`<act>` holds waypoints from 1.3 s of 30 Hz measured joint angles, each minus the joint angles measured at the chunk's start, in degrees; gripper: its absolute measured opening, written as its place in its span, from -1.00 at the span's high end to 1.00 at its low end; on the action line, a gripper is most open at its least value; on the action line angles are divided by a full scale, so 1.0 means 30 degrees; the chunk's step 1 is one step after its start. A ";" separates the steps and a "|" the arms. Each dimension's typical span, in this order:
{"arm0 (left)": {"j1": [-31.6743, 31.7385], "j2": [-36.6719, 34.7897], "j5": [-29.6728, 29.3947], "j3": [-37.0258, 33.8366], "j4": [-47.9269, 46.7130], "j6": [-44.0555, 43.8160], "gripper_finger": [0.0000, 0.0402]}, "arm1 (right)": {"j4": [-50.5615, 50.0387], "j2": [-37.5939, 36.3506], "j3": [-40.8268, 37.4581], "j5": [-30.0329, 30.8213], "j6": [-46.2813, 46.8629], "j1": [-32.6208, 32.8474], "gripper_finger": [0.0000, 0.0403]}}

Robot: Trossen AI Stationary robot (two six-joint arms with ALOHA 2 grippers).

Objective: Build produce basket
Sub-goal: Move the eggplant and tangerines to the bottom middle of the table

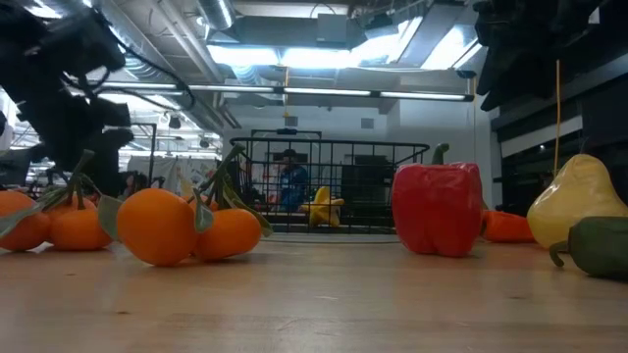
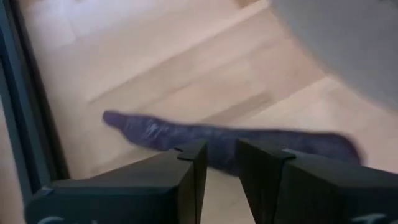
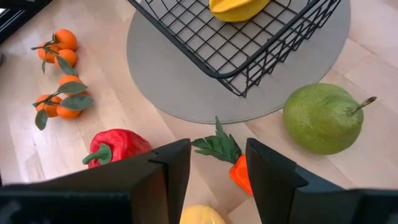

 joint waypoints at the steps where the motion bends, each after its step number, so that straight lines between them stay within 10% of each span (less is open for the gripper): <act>1: 0.0140 0.0502 0.0225 0.0000 0.0020 -0.0030 0.65 | 0.0000 0.0000 0.0000 0.0007 0.0000 0.0000 0.29; 17: -0.1427 0.4677 0.8877 0.0058 0.8020 0.0618 0.66 | -0.0037 -0.0007 0.0000 0.0029 -0.0058 0.0007 0.29; 28: -0.1387 0.3986 -0.1675 0.3171 0.7666 0.6588 0.66 | -0.0029 -0.0007 0.0000 0.0037 -0.0060 0.0000 0.29; 39: 0.4546 0.8726 -0.1439 0.3249 0.5962 0.6618 0.66 | -0.0022 0.0000 0.0000 0.0073 -0.0481 0.0007 0.29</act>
